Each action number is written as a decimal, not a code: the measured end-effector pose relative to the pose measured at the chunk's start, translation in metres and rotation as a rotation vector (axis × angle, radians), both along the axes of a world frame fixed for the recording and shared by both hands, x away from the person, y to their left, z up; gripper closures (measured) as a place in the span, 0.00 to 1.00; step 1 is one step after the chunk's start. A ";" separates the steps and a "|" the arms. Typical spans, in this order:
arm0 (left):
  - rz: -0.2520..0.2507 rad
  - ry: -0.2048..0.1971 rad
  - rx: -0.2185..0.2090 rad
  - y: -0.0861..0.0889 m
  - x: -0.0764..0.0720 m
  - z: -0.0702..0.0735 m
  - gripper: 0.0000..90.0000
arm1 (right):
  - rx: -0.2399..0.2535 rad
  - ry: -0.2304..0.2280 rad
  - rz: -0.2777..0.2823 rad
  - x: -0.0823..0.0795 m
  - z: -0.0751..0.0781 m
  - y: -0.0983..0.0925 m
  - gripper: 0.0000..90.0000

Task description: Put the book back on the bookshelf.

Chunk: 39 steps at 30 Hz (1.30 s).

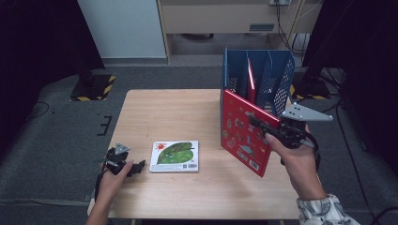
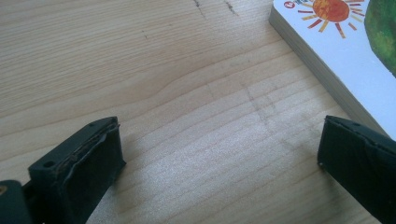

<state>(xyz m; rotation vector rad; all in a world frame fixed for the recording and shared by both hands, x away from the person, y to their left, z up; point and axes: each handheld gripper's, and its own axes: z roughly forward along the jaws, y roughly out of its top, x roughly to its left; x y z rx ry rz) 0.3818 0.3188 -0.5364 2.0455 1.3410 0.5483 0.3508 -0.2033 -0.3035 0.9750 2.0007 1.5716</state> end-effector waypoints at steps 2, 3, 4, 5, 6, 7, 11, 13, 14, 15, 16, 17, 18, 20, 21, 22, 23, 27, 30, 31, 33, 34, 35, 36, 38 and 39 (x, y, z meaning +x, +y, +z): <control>0.000 0.000 0.000 0.000 0.000 0.000 0.00 | 0.000 -0.003 -0.004 0.000 0.002 -0.002 0.88; 0.000 0.001 0.001 0.000 0.000 0.000 0.00 | 0.006 0.003 -0.005 0.000 0.002 -0.003 0.88; 0.000 0.001 0.000 0.000 0.000 0.000 0.00 | 0.012 0.006 -0.008 0.000 0.003 -0.004 0.88; 0.000 0.001 0.000 0.000 0.000 0.000 0.00 | 0.012 0.006 -0.006 0.000 0.004 -0.005 0.88; 0.000 0.001 0.001 0.000 0.000 0.000 0.00 | 0.017 0.007 -0.008 0.000 0.005 -0.006 0.88; -0.001 0.001 0.001 0.000 0.000 0.000 0.00 | 0.022 0.005 -0.011 -0.001 0.006 -0.007 0.88; 0.000 0.001 0.000 0.000 0.000 0.000 0.00 | 0.022 -0.007 -0.023 -0.001 0.010 -0.010 0.88; 0.000 0.001 0.000 0.000 0.000 0.000 0.00 | 0.024 -0.010 -0.029 -0.001 0.013 -0.012 0.88; 0.000 0.001 0.000 0.000 0.000 0.000 0.00 | 0.023 -0.011 -0.031 -0.001 0.014 -0.013 0.88; 0.000 0.001 0.000 0.000 0.000 0.000 0.00 | 0.024 -0.012 -0.035 -0.001 0.015 -0.014 0.88; 0.000 0.001 0.000 -0.001 0.000 0.000 0.00 | 0.023 -0.015 -0.038 -0.001 0.017 -0.015 0.88; -0.001 0.001 0.001 -0.001 0.000 0.000 0.00 | 0.025 -0.018 -0.043 -0.001 0.018 -0.016 0.88; -0.001 0.001 0.001 -0.001 0.000 0.000 0.00 | 0.025 -0.020 -0.047 -0.001 0.020 -0.018 0.88; -0.002 0.001 0.001 -0.001 0.000 0.000 0.00 | 0.025 -0.027 -0.056 -0.001 0.023 -0.020 0.88; -0.001 0.001 0.001 -0.001 0.000 0.000 0.00 | 0.024 -0.029 -0.061 -0.001 0.025 -0.022 0.88; -0.002 0.001 0.001 -0.001 0.000 0.000 0.00 | 0.024 -0.031 -0.067 -0.001 0.026 -0.023 0.88; -0.002 0.001 0.001 -0.001 0.000 0.000 0.00 | 0.024 -0.034 -0.072 -0.001 0.028 -0.024 0.88; -0.003 0.002 0.001 -0.001 0.000 0.000 0.00 | 0.019 -0.041 -0.091 0.000 0.033 -0.029 0.88; -0.004 0.002 0.002 -0.001 0.000 0.000 0.00 | 0.015 -0.045 -0.103 0.001 0.034 -0.031 0.88; -0.004 0.002 0.001 -0.001 0.000 0.000 0.00 | 0.015 -0.047 -0.107 0.001 0.034 -0.033 0.88; -0.004 0.002 0.001 -0.001 0.000 0.000 0.00 | 0.014 -0.051 -0.117 0.002 0.034 -0.036 0.88; -0.004 0.002 0.001 -0.001 0.000 0.000 0.00 | 0.017 -0.050 -0.121 0.002 0.034 -0.037 0.88; -0.004 0.002 0.001 -0.001 0.000 0.000 0.00 | 0.017 -0.050 -0.121 0.002 0.034 -0.037 0.88; -0.004 0.002 0.001 -0.001 0.000 0.000 0.00 | 0.021 -0.049 -0.132 0.002 0.035 -0.039 0.88; -0.004 0.002 0.001 -0.001 0.000 0.000 0.00 | 0.014 -0.053 -0.140 0.002 0.036 -0.041 0.88; -0.004 0.002 0.001 -0.001 0.000 0.000 0.00 | 0.012 -0.055 -0.145 0.002 0.036 -0.042 0.88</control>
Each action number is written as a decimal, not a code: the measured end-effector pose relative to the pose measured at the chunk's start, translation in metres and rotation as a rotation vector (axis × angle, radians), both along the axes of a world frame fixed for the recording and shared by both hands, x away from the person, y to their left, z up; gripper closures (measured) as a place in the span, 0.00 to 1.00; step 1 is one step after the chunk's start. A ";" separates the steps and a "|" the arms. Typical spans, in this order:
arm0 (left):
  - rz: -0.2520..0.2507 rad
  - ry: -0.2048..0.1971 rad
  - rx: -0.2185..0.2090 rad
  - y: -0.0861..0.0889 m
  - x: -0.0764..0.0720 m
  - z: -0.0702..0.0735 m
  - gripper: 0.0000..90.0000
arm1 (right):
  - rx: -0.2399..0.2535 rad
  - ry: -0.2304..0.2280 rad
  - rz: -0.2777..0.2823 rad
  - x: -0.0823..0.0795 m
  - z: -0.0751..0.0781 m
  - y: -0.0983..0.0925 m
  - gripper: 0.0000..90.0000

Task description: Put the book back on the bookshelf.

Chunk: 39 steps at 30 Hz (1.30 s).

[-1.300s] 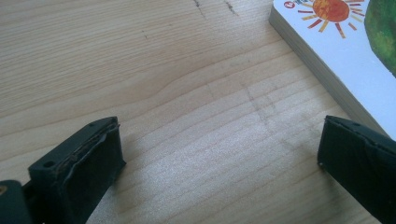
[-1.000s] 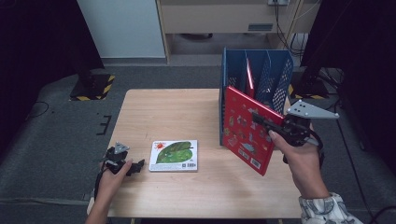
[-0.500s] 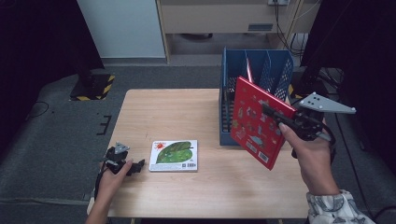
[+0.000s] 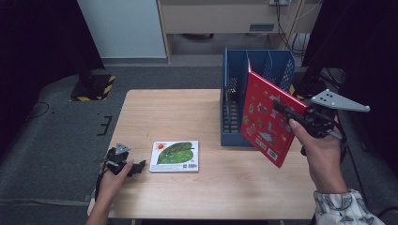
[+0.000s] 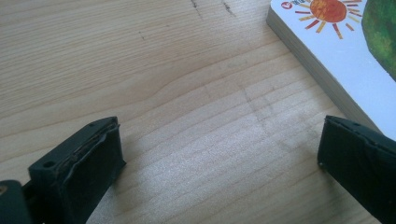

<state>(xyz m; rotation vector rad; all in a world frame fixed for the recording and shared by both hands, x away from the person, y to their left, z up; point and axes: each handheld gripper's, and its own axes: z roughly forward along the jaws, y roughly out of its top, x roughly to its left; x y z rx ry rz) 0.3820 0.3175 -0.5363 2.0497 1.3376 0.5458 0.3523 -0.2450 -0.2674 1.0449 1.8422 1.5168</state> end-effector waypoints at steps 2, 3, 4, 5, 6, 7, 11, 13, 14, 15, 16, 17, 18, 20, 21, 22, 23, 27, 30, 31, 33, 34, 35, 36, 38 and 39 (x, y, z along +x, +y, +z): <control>-0.001 0.000 0.000 0.000 0.000 0.000 0.00 | -0.006 -0.001 -0.016 0.000 0.000 -0.001 0.88; -0.001 0.000 0.000 0.000 0.000 0.000 0.00 | -0.005 0.001 -0.025 0.000 0.000 -0.002 0.88; -0.001 0.000 0.000 0.000 0.000 0.000 0.00 | -0.008 0.000 -0.030 0.000 0.000 -0.003 0.88; -0.001 0.000 0.000 0.000 0.000 0.000 0.00 | -0.013 -0.003 -0.035 -0.001 0.001 -0.003 0.88; -0.001 0.000 0.000 0.000 0.000 0.000 0.00 | -0.016 -0.003 -0.038 -0.001 0.001 -0.004 0.88; -0.001 0.000 0.000 0.000 0.000 0.000 0.00 | -0.021 -0.004 -0.041 -0.001 0.001 -0.005 0.88; -0.001 0.000 0.000 0.000 0.000 0.000 0.00 | -0.025 -0.001 -0.058 -0.001 0.000 -0.009 0.88; -0.002 0.000 0.000 0.000 0.000 0.000 0.00 | -0.027 0.002 -0.063 0.000 0.000 -0.010 0.88; -0.002 0.000 0.000 0.000 0.000 0.000 0.00 | -0.027 0.002 -0.063 0.000 0.000 -0.010 0.88; -0.002 0.000 0.000 0.000 0.000 0.000 0.00 | -0.030 0.003 -0.071 0.001 0.000 -0.012 0.88; -0.002 0.000 0.000 0.000 0.000 0.000 0.00 | -0.032 0.004 -0.074 0.001 0.001 -0.013 0.88; -0.002 0.000 0.000 0.000 0.000 0.000 0.00 | -0.032 0.005 -0.080 0.003 0.001 -0.013 0.88; -0.002 0.000 0.000 0.000 0.000 0.000 0.00 | -0.037 0.004 -0.085 0.004 0.001 -0.014 0.88; -0.002 0.000 0.000 0.000 0.000 0.000 0.00 | -0.037 0.006 -0.096 0.007 0.002 -0.015 0.88; 0.001 -0.001 -0.002 -0.001 0.000 0.000 0.00 | -0.036 0.009 -0.105 0.009 0.001 -0.016 0.88; 0.000 -0.001 -0.002 -0.001 0.000 0.000 0.00 | -0.034 0.011 -0.109 0.010 0.001 -0.016 0.88; 0.000 -0.001 -0.002 -0.001 0.000 0.000 0.00 | -0.036 0.011 -0.114 0.012 0.001 -0.017 0.88; -0.002 0.000 0.001 -0.001 0.000 0.000 0.00 | -0.038 0.028 -0.147 0.022 0.001 -0.017 0.88; -0.004 0.000 0.000 -0.001 0.000 0.000 0.00 | -0.046 0.033 -0.166 0.029 0.001 -0.016 0.88; -0.005 0.000 0.000 -0.001 0.000 0.000 0.00 | -0.046 0.034 -0.170 0.031 0.001 -0.016 0.88; -0.005 -0.001 -0.001 -0.002 0.000 0.000 0.00 | -0.046 0.032 -0.174 0.037 0.000 -0.015 0.88; -0.005 -0.001 -0.001 -0.002 0.000 0.000 0.00 | -0.041 0.032 -0.175 0.039 0.000 -0.015 0.88; -0.005 -0.001 -0.001 -0.002 0.000 0.000 0.00 | -0.038 0.033 -0.180 0.041 -0.002 -0.014 0.88; -0.005 -0.001 -0.001 -0.002 0.000 0.000 0.00 | -0.036 0.035 -0.182 0.043 -0.003 -0.014 0.88; -0.005 -0.001 -0.001 -0.002 0.000 0.000 0.00 | -0.034 0.040 -0.189 0.047 -0.005 -0.013 0.88; -0.005 -0.001 -0.001 -0.002 0.000 0.000 0.00 | -0.036 0.041 -0.193 0.049 -0.005 -0.012 0.88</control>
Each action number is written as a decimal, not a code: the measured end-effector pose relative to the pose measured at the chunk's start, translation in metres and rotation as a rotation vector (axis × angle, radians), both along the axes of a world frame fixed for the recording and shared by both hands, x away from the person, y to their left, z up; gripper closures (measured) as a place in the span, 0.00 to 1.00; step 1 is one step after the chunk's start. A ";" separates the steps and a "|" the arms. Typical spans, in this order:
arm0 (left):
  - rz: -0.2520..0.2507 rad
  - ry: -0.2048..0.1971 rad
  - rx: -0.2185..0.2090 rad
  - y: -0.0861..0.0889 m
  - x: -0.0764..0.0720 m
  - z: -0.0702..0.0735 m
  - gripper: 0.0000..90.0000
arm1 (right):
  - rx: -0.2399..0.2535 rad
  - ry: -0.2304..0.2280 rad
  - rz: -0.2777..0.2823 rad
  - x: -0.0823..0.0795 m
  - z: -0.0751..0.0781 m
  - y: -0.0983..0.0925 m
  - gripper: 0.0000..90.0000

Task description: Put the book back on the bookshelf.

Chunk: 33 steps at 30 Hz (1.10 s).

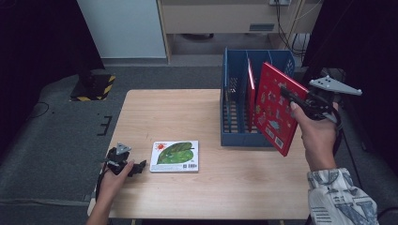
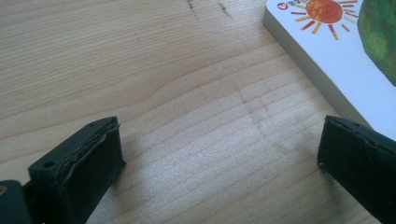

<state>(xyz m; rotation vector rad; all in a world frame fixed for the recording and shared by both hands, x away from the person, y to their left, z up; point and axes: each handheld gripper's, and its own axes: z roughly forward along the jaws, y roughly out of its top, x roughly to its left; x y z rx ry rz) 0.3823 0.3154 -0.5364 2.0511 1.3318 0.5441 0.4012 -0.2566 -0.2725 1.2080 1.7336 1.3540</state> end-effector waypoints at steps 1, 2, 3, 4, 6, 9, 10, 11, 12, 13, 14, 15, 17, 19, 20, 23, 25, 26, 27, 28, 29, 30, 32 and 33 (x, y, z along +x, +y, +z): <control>0.000 0.000 0.000 0.000 0.000 0.000 0.00 | -0.003 0.000 -0.003 0.002 0.000 0.001 0.88; 0.000 0.000 0.000 0.000 0.000 0.000 0.00 | -0.005 -0.003 -0.005 0.003 0.000 0.002 0.88; 0.000 0.000 0.000 0.000 0.000 0.000 0.00 | -0.011 -0.005 -0.007 0.004 0.000 0.002 0.88; 0.001 0.000 0.000 0.000 0.000 0.000 0.00 | -0.009 -0.006 -0.013 0.004 -0.001 0.003 0.88; 0.000 0.000 0.001 0.000 0.000 0.000 0.00 | -0.011 -0.004 -0.019 0.006 -0.002 0.004 0.88; 0.001 0.000 0.000 0.000 0.000 0.000 0.00 | -0.003 0.006 -0.027 0.009 -0.004 0.004 0.88; 0.001 0.000 0.000 0.000 0.000 0.000 0.00 | -0.002 0.007 -0.032 0.011 -0.004 0.004 0.88; 0.001 0.000 0.000 0.000 0.000 0.000 0.00 | -0.005 0.005 -0.035 0.012 -0.004 0.004 0.88; 0.001 0.000 0.000 0.000 0.000 0.000 0.00 | -0.007 0.005 -0.037 0.014 -0.003 0.004 0.88; 0.001 0.000 0.000 0.000 0.000 0.000 0.00 | -0.010 0.003 -0.042 0.015 -0.003 0.005 0.88; 0.001 0.000 0.000 0.000 0.000 0.000 0.00 | -0.011 0.001 -0.045 0.016 -0.004 0.005 0.88; 0.001 0.000 0.000 0.000 0.000 0.000 0.00 | -0.011 0.001 -0.047 0.018 -0.004 0.006 0.88; 0.001 0.000 0.000 0.000 0.000 0.000 0.00 | -0.007 0.002 -0.054 0.019 -0.006 0.006 0.88; 0.001 0.000 0.000 0.000 0.000 0.000 0.00 | -0.003 0.004 -0.057 0.021 -0.007 0.007 0.88; 0.001 0.000 0.000 -0.001 0.000 0.000 0.00 | -0.003 0.004 -0.058 0.023 -0.006 0.008 0.88; 0.000 0.000 0.000 -0.001 0.001 0.000 0.00 | -0.006 -0.001 -0.070 0.025 -0.005 0.009 0.88; -0.001 0.000 0.000 -0.001 0.001 0.000 0.00 | -0.008 -0.005 -0.072 0.029 -0.003 0.012 0.88; -0.003 -0.001 0.001 -0.001 0.001 0.000 0.00 | -0.007 -0.005 -0.073 0.031 -0.002 0.013 0.88; -0.002 0.000 0.000 -0.002 0.002 0.000 0.00 | -0.011 -0.005 -0.075 0.032 -0.001 0.014 0.88; -0.002 0.000 0.000 -0.002 0.002 0.000 0.00 | -0.015 -0.003 -0.079 0.034 -0.001 0.015 0.88; -0.002 0.000 0.000 -0.002 0.002 0.000 0.00 | -0.016 -0.005 -0.082 0.036 0.000 0.016 0.88; -0.002 0.000 -0.001 -0.002 0.002 0.000 0.00 | -0.014 -0.004 -0.085 0.038 0.001 0.016 0.88; -0.002 -0.001 -0.001 -0.002 0.003 0.000 0.00 | -0.017 -0.006 -0.090 0.041 0.002 0.017 0.88; -0.002 -0.001 -0.001 -0.002 0.003 0.000 0.00 | -0.019 -0.006 -0.094 0.042 0.002 0.017 0.88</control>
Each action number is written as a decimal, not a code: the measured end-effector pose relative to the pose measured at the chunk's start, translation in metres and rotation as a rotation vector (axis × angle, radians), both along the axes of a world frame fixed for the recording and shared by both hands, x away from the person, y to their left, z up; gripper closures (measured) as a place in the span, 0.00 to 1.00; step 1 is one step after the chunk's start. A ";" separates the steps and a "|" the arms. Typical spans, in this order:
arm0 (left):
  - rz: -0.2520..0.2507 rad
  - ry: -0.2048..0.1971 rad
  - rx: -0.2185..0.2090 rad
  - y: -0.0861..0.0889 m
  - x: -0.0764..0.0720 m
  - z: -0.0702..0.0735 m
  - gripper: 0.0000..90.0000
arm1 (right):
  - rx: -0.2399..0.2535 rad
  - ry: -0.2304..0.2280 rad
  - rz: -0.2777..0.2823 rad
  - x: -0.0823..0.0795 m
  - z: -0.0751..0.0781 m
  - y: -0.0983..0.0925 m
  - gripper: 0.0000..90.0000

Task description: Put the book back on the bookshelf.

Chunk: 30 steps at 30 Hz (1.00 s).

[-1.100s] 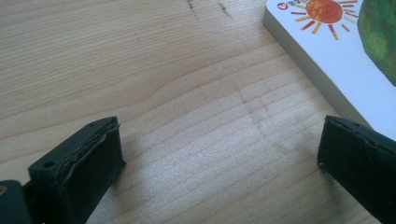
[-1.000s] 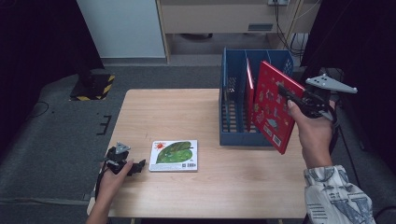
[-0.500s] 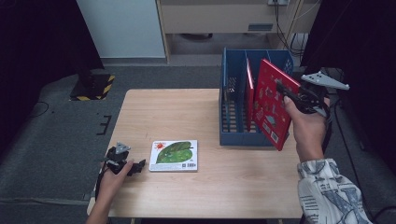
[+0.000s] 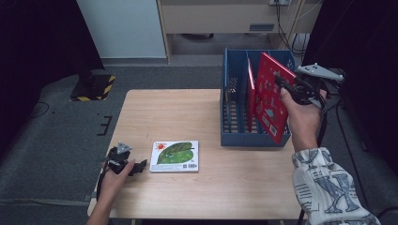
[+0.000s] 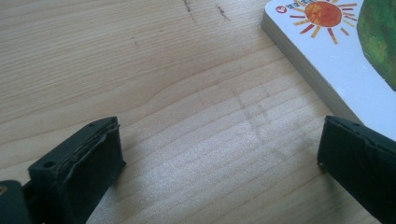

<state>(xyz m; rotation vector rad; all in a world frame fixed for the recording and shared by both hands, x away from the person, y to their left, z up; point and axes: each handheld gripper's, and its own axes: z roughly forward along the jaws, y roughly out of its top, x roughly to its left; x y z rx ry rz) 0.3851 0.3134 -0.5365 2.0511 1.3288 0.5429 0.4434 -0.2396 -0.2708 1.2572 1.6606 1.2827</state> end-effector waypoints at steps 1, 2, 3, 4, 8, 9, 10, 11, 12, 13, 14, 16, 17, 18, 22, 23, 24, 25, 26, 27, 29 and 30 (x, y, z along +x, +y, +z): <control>0.000 0.000 0.000 0.000 0.000 0.000 0.00 | -0.005 -0.002 -0.003 0.001 0.000 0.000 0.88; 0.000 0.000 0.000 0.000 0.000 0.000 0.00 | -0.009 -0.001 -0.006 0.003 0.000 0.000 0.88; 0.000 0.000 0.000 0.000 0.000 0.000 0.00 | -0.011 -0.003 -0.013 0.004 0.000 0.000 0.88; 0.000 0.000 0.000 0.000 0.000 0.000 0.00 | -0.012 -0.004 -0.017 0.005 -0.001 0.000 0.88; 0.002 -0.001 -0.001 -0.001 0.000 0.000 0.00 | -0.012 -0.005 -0.029 0.010 -0.003 0.001 0.88; 0.002 -0.001 -0.001 -0.001 0.000 0.000 0.00 | -0.012 -0.007 -0.032 0.011 -0.003 0.001 0.88; 0.002 -0.001 -0.001 -0.001 0.000 0.000 0.00 | -0.009 -0.013 -0.039 0.012 -0.003 0.002 0.88; 0.002 -0.001 -0.001 -0.001 0.000 0.000 0.00 | -0.009 -0.018 -0.041 0.013 -0.003 0.003 0.88; 0.002 -0.001 -0.001 -0.001 0.000 0.000 0.00 | -0.009 -0.018 -0.041 0.013 -0.003 0.003 0.88; 0.002 -0.001 -0.001 -0.001 0.000 0.000 0.00 | -0.010 -0.026 -0.045 0.016 -0.002 0.004 0.88; 0.002 -0.001 -0.002 -0.001 0.000 0.000 0.00 | -0.008 -0.027 -0.047 0.017 -0.002 0.004 0.88; 0.005 -0.004 -0.006 -0.001 0.000 0.000 0.00 | -0.005 -0.027 -0.051 0.021 -0.002 0.004 0.88; 0.004 -0.003 -0.006 -0.001 0.000 0.000 0.00 | -0.004 -0.029 -0.051 0.022 -0.002 0.005 0.88; 0.004 -0.003 -0.006 -0.001 0.000 0.000 0.00 | -0.004 -0.029 -0.051 0.022 -0.002 0.005 0.88; 0.004 -0.004 -0.007 -0.001 0.000 0.000 0.00 | -0.004 -0.031 -0.063 0.030 -0.005 0.006 0.88; 0.001 -0.003 -0.007 -0.001 0.000 0.000 0.00 | -0.007 -0.030 -0.065 0.032 -0.005 0.007 0.88; -0.002 -0.002 -0.004 0.000 0.000 0.000 0.00 | -0.014 -0.032 -0.067 0.033 -0.006 0.008 0.88; -0.002 -0.002 -0.003 0.000 0.001 0.000 0.00 | -0.017 -0.034 -0.068 0.035 -0.006 0.009 0.88; -0.002 -0.002 -0.003 0.000 0.001 0.000 0.00 | -0.015 -0.036 -0.074 0.036 -0.007 0.009 0.88; -0.002 -0.002 -0.003 0.000 0.001 0.000 0.00 | -0.012 -0.037 -0.078 0.038 -0.008 0.009 0.88; -0.002 -0.002 -0.003 0.000 0.001 0.000 0.00 | -0.003 -0.037 -0.081 0.041 -0.009 0.009 0.88; -0.002 -0.002 -0.003 -0.001 0.001 0.000 0.00 | 0.000 -0.035 -0.081 0.042 -0.009 0.010 0.88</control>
